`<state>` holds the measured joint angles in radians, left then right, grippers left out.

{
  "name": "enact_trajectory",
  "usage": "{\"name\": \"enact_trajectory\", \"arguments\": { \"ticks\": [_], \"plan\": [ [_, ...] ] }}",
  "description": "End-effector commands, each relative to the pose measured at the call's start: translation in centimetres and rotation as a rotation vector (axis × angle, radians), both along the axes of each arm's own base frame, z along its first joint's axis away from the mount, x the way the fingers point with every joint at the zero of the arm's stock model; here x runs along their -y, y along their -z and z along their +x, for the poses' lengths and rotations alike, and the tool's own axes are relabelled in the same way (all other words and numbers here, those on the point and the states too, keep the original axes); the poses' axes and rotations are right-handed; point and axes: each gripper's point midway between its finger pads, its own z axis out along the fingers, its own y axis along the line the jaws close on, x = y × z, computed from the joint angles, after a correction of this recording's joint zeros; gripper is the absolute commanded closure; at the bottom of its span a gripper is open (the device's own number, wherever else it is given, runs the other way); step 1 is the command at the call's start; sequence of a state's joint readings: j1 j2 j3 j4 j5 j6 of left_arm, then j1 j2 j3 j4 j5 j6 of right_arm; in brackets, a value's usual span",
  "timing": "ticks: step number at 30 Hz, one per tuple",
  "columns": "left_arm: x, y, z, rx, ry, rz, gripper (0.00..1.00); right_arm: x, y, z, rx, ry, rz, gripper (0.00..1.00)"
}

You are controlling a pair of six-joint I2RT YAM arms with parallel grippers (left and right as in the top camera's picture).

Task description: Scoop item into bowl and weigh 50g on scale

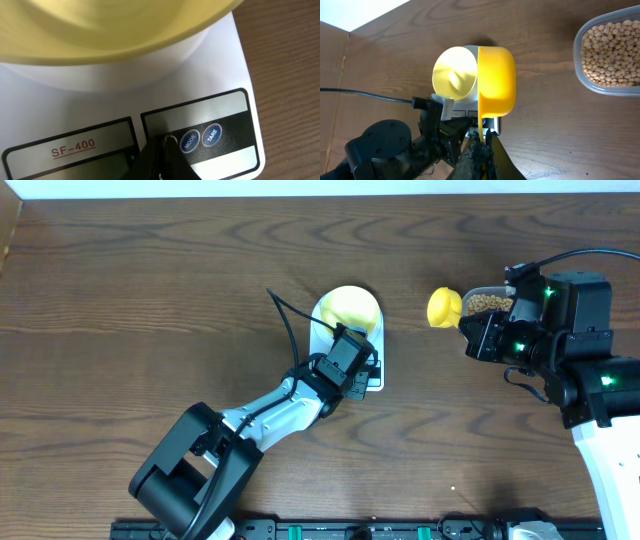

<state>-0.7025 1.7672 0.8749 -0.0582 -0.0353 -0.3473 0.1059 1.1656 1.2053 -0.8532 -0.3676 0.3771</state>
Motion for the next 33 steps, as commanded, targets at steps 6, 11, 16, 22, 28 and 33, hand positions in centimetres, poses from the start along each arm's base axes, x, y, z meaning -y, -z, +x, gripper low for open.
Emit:
{"name": "enact_trajectory", "arguments": {
  "ticks": [6, 11, 16, 22, 28, 33],
  "plan": [
    [-5.7, 7.4, -4.5, -0.19, -0.053, 0.226, 0.93, 0.1, -1.2, 0.0, 0.035, -0.01, -0.005, 0.99],
    [-5.8, 7.6, -4.5, -0.192, -0.053, 0.228, 0.93, 0.1, -1.1, -0.1, 0.028, -0.01, -0.006, 0.99],
    [-5.8, 7.6, -4.5, -0.193, -0.053, 0.229, 0.93, 0.1, -1.1, -0.1, 0.029, -0.01, -0.006, 0.99],
    [-5.4, 6.6, -4.1, -0.172, -0.042, 0.216, 0.93, 0.1, -1.1, -0.1, 0.029, -0.01, -0.005, 0.99],
    [-3.0, 0.6, -2.8, -0.082, -0.018, 0.068, 0.93, 0.1, -1.1, 0.0, 0.03, -0.01, -0.006, 0.99],
    [-0.4, -6.6, -3.1, 0.007, 0.05, -0.142, 0.93, 0.1, -1.1, -0.1, 0.03, -0.01, -0.006, 0.99]
  ]
}}
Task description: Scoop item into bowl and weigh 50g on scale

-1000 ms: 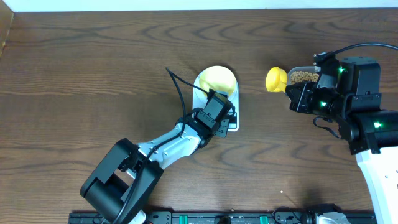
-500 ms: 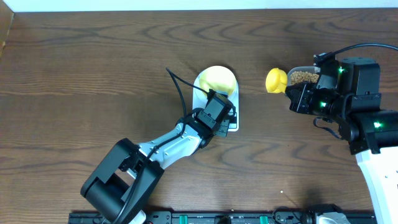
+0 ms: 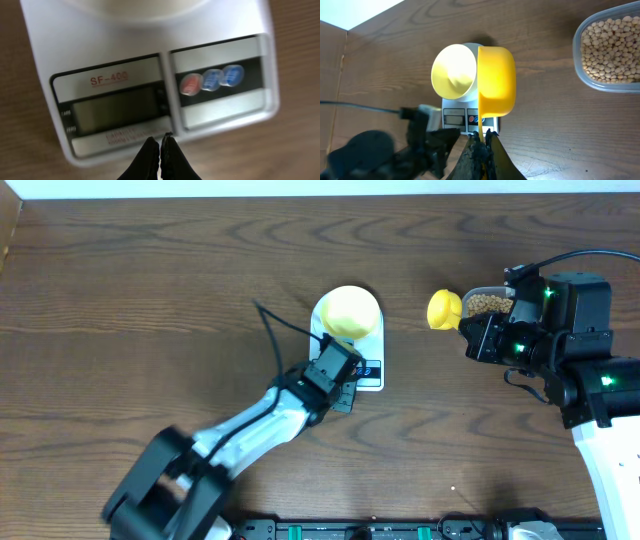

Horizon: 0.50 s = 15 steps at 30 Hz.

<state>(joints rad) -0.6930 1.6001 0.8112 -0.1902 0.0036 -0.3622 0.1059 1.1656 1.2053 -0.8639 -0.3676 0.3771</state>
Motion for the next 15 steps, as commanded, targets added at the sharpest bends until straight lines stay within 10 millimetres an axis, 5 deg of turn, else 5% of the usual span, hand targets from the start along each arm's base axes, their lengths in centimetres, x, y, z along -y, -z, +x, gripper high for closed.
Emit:
{"name": "enact_trajectory", "arguments": {
  "ticks": [1, 5, 10, 12, 15],
  "plan": [
    [1.9, -5.8, -0.4, 0.073, 0.065, -0.17, 0.93, 0.1, -1.2, 0.1, 0.04, -0.01, -0.005, 0.99],
    [2.8, -12.7, -1.8, 0.162, 0.104, -0.352, 0.93, 0.1, -1.2, 0.1, 0.044, -0.015, -0.01, 0.99],
    [1.9, -17.1, -2.6, 0.23, 0.053, -0.454, 0.93, 0.1, -1.2, 0.1, 0.047, -0.02, -0.014, 0.99],
    [1.3, -17.1, -2.5, 0.244, 0.032, -0.436, 0.93, 0.1, -1.2, 0.1, 0.047, -0.02, -0.014, 0.99],
    [0.4, -13.8, -2.6, 0.169, 0.009, -0.326, 0.93, 0.1, -1.3, 0.2, 0.048, -0.02, -0.014, 0.99]
  ]
}}
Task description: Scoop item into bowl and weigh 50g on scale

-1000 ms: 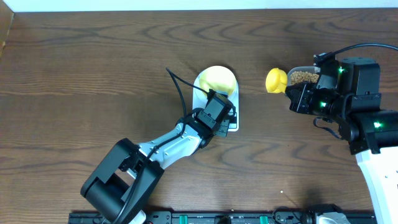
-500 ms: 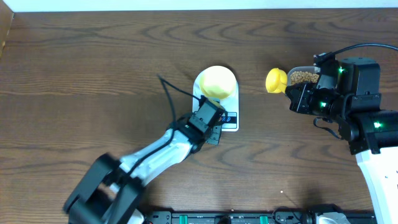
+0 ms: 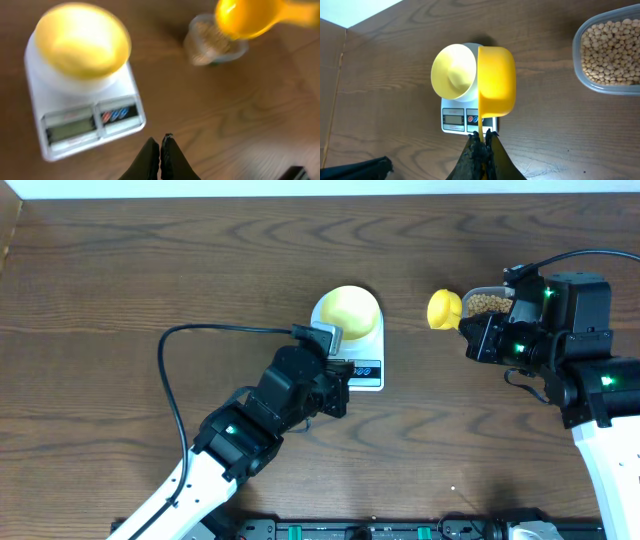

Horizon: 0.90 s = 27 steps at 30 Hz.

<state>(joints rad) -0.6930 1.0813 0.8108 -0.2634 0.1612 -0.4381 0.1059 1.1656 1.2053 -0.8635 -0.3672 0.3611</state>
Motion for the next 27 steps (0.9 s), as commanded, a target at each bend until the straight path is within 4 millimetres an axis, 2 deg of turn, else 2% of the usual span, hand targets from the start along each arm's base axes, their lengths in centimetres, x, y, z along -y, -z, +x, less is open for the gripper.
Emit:
{"name": "enact_trajectory", "arguments": {
  "ticks": [1, 6, 8, 11, 16, 19, 23, 27],
  "plan": [
    [-0.8, 4.2, 0.2, -0.107, -0.035, 0.117, 0.93, 0.1, -1.3, 0.2, 0.043, -0.009, -0.004, 0.99],
    [-0.6, 9.6, 0.3, -0.231, -0.024, 0.232, 0.93, 0.1, -1.4, 0.3, 0.048, -0.01, -0.004, 0.99],
    [-0.4, 10.9, 0.4, -0.247, 0.01, 0.277, 0.93, 0.1, -1.4, 0.2, 0.047, -0.01, -0.004, 0.99],
    [0.2, 10.5, 0.6, -0.275, 0.051, 0.311, 0.93, 0.1, -1.4, 0.3, 0.051, -0.014, -0.009, 0.99],
    [0.2, 6.5, 1.1, -0.301, 0.123, 0.428, 0.93, 0.1, -1.4, 0.3, 0.053, -0.014, -0.008, 0.99],
    [-0.2, 5.8, 0.9, -0.363, 0.124, 0.483, 0.93, 0.1, -1.4, 0.3, 0.053, -0.014, -0.007, 0.99],
    [0.1, 7.5, 0.7, -0.389, 0.134, 0.505, 0.93, 0.1, -1.4, 0.2, 0.05, -0.014, -0.007, 0.99],
    [0.1, 10.7, 0.5, -0.382, 0.136, 0.509, 0.93, 0.1, -1.1, 0.0, 0.036, -0.015, -0.009, 0.99]
  ]
}}
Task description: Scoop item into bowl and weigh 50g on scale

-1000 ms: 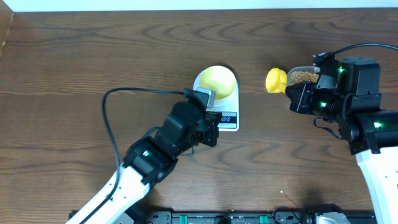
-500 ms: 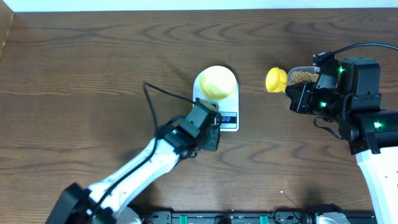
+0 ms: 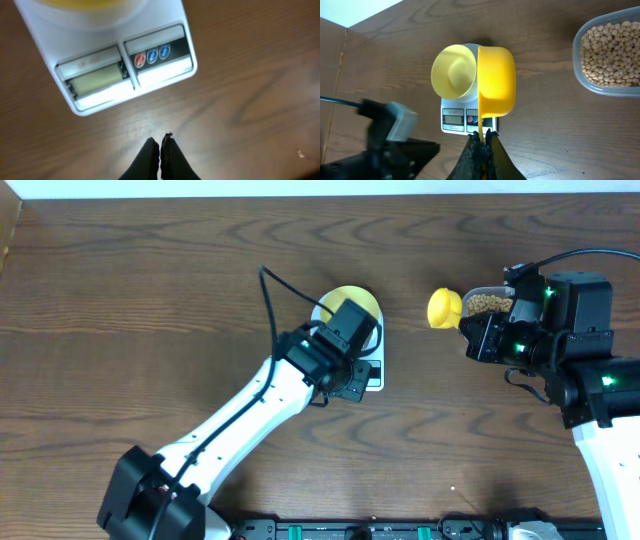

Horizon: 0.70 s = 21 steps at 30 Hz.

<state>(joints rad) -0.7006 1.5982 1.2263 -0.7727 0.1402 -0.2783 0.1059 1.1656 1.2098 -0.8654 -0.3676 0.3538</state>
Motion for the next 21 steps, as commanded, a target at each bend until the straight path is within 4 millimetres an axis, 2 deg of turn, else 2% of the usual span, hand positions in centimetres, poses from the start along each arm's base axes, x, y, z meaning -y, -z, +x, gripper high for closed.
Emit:
{"name": "enact_trajectory", "arguments": {
  "ticks": [1, 5, 9, 13, 18, 21],
  "plan": [
    [-0.6, 3.0, -0.4, 0.009, 0.019, 0.029, 0.93, 0.1, -1.0, 0.0, 0.03, -0.009, -0.006, 0.99],
    [-0.5, 4.4, 0.6, 0.07, 0.003, 0.014, 0.93, 0.1, -1.0, 0.0, 0.03, -0.009, -0.005, 0.99],
    [-0.8, 4.9, 1.8, 0.133, -0.024, 0.035, 0.93, 0.1, -1.0, 0.0, 0.031, -0.009, -0.005, 0.99],
    [-0.3, 5.8, 2.7, 0.15, -0.028, 0.033, 0.93, 0.1, -1.0, 0.0, 0.032, -0.009, -0.005, 0.99],
    [-0.3, 8.2, 2.6, 0.109, -0.029, 0.067, 0.93, 0.1, -1.0, 0.0, 0.032, -0.009, -0.005, 0.99],
    [-0.2, 8.9, 2.8, 0.1, -0.039, 0.07, 0.93, 0.1, -1.0, 0.0, 0.032, -0.009, -0.005, 0.99]
  ]
}}
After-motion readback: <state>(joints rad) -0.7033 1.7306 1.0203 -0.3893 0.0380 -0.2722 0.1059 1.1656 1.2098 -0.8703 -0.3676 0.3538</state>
